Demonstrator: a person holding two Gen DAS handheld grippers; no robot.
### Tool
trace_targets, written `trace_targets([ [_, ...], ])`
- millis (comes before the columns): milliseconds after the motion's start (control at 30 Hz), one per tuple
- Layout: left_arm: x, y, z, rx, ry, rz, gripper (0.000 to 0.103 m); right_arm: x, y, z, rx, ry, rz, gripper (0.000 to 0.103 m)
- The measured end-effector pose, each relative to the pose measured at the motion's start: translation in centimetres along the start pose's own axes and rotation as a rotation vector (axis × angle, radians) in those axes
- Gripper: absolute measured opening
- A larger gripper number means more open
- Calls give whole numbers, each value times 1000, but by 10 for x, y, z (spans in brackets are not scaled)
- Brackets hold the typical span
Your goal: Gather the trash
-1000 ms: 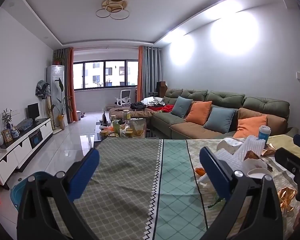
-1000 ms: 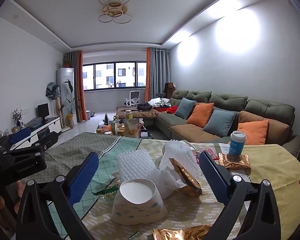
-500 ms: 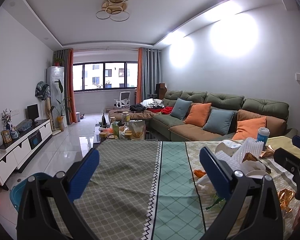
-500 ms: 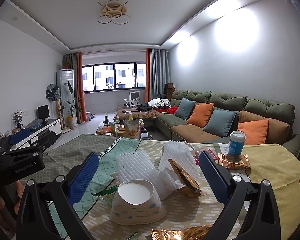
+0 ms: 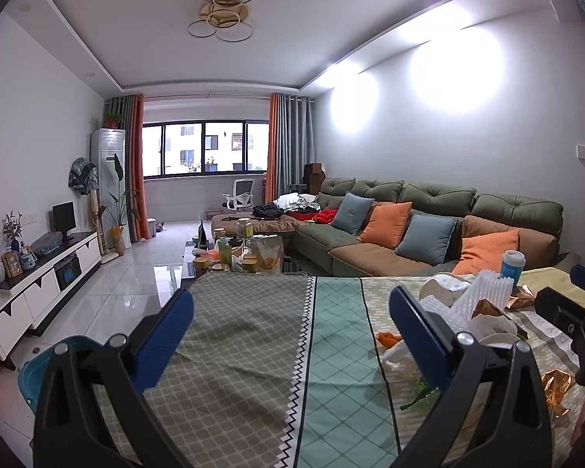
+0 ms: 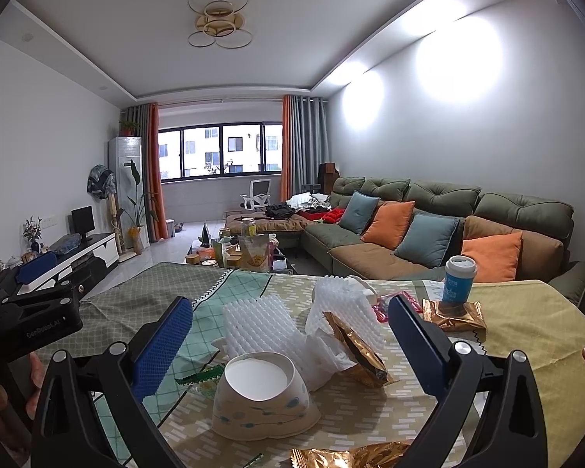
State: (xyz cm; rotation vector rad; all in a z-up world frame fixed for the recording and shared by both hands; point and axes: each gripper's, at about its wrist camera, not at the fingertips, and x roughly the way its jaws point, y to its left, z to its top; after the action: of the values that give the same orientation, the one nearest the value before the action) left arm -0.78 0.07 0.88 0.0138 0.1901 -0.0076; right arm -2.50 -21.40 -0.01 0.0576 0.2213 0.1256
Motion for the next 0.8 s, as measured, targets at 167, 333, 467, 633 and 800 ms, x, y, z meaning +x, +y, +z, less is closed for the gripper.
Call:
trace_targets([
  [167,0,1,0,0,2,1,100,0,0,-1,-2,-1,-1,100],
  [333,-1,1,0,-1,1,0,100,0,-1,0,0,0,3,100],
  [467,-1,1,-1,0,0,3,100,0,-1,0,2,1,0,100],
  [633,0,1,-1,-3,0,3,100,-1,-1,0,1,-1,0,100],
  [800,0,1,-1,-2,2,6,100,0,-1,0,0,3,0,100],
])
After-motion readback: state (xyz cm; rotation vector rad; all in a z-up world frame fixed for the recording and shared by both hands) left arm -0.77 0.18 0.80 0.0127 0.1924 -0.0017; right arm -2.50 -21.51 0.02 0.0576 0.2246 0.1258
